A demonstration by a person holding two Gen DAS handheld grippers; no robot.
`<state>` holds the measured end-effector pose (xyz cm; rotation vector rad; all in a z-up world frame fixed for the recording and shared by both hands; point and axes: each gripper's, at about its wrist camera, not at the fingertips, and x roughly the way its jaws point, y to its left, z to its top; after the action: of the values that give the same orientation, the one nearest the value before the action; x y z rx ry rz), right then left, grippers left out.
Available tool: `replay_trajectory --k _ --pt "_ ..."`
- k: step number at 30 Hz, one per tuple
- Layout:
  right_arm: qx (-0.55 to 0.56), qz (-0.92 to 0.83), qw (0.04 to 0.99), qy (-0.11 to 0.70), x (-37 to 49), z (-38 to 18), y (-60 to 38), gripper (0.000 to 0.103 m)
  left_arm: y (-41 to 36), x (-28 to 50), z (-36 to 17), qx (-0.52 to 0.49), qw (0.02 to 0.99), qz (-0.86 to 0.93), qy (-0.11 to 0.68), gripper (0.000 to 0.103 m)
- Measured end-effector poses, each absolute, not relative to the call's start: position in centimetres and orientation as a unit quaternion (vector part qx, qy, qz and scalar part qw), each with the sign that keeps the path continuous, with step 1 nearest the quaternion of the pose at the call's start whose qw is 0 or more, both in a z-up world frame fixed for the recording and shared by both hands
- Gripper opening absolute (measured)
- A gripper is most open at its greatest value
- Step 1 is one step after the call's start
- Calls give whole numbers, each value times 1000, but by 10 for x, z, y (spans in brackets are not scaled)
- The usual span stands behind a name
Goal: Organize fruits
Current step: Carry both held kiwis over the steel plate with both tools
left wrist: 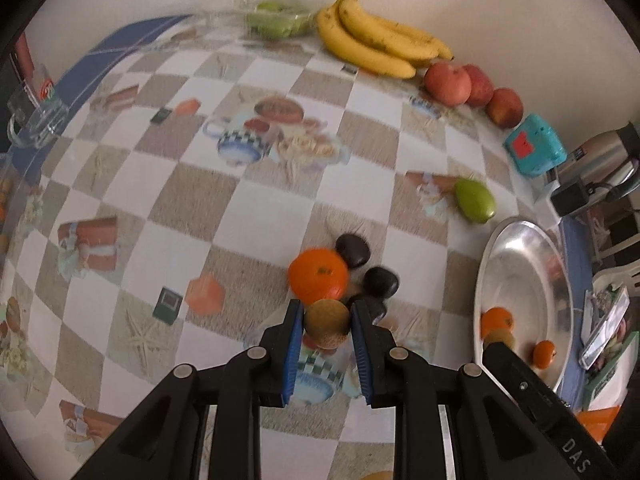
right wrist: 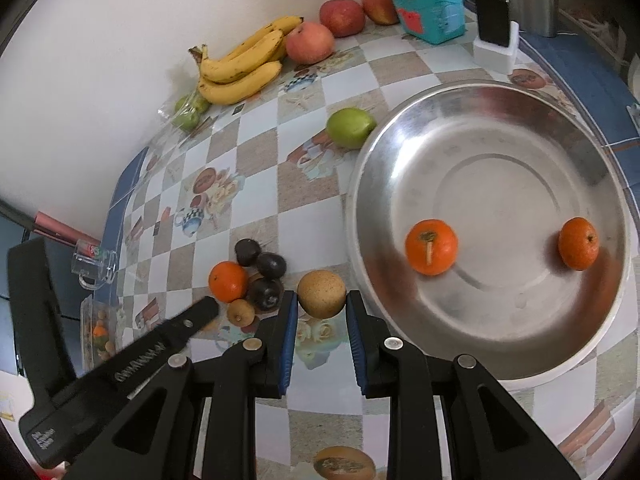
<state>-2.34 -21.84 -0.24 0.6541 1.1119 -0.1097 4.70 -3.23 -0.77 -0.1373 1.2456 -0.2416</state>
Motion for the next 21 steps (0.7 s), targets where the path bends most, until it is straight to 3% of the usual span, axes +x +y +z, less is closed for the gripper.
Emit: replay_trajectory --k 21 --pt "358 -187 785 469 -66 -4 -318 26 -114 41 13 -45 819 -241 518 26"
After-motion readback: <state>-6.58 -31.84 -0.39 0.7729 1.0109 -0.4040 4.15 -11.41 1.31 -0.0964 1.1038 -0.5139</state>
